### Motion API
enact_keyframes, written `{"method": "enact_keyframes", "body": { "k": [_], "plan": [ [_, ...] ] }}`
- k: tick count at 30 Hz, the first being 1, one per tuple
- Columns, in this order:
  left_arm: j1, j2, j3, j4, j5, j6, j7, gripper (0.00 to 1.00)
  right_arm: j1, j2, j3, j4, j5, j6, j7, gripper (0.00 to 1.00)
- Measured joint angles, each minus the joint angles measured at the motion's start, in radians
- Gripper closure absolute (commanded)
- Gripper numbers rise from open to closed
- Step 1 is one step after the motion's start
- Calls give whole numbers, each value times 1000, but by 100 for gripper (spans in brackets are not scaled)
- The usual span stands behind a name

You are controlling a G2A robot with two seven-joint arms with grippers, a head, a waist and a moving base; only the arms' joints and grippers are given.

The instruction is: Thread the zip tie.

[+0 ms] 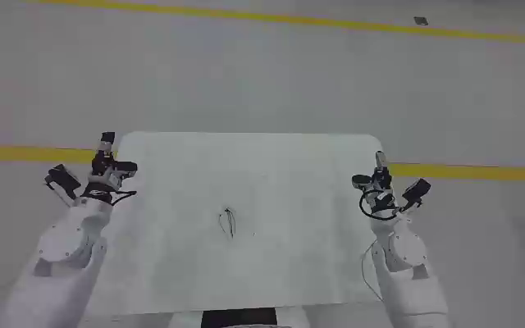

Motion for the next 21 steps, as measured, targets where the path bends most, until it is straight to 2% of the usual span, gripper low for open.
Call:
{"method": "enact_keyframes", "body": {
  "k": [2,3,6,16,19,21],
  "plan": [
    [7,2,5,-16,17,18,-37,0,0,0,0,0,0,0,0,0],
    [15,4,12,-30,47,41,-60,0,0,0,0,0,0,0,0,0],
    [30,5,25,-57,97,73,-65,0,0,0,0,0,0,0,0,0],
    [26,5,28,-63,106,69,-69,0,0,0,0,0,0,0,0,0],
    [17,9,35,-82,147,62,-149,0,0,0,0,0,0,0,0,0],
    [13,15,40,-97,175,81,-231,0,0,0,0,0,0,0,0,0]
  ]
}}
